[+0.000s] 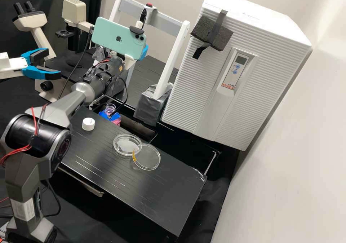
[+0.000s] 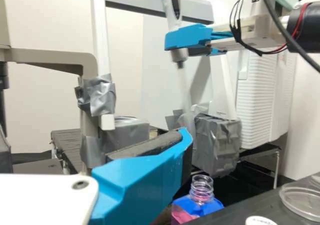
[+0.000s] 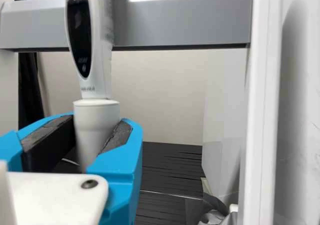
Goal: Use the pipette
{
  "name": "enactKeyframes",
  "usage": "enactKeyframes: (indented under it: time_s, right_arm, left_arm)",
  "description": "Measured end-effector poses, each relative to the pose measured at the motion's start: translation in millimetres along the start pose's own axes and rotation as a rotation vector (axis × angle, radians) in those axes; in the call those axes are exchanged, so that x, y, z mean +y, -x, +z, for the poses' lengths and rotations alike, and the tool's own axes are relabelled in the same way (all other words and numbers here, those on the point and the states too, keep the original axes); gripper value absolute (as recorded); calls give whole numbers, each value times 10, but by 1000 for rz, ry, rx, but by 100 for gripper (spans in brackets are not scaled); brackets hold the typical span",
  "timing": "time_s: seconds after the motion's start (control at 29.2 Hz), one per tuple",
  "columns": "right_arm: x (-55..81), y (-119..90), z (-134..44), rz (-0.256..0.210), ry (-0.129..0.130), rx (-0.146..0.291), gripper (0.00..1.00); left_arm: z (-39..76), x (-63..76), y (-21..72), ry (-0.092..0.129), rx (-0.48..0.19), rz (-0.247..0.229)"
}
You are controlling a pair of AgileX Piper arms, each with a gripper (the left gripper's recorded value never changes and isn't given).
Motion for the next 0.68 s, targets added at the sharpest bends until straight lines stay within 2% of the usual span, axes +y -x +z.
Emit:
enactKeyframes:
  time_s: [0.07,0.17,0.24,0.38,0.44,0.55,0.65,0.68]
  right_arm:
    - [-13,10,24,12,-5,4,100]
    - [-44,65,61,10,-35,3,100]
    - [-69,110,86,2,-44,0,100]
    - [-89,270,103,3,-63,20,100]
    - [-109,362,130,10,-69,29,100]
    - [-89,527,163,56,-65,50,100]
    - [-71,755,264,156,-59,42,100]
    - [-58,811,289,187,-47,36,100]
  left_arm:
    - [30,-14,-1,14,3,4]
    - [53,-18,17,-23,35,23]
    - [73,-13,37,-36,61,40]
    - [94,1,93,-54,124,69]
    - [103,-16,124,-55,142,70]
    - [90,-63,197,-62,197,71]
    - [74,-118,302,-75,252,104]
    - [72,-123,325,-76,262,114]
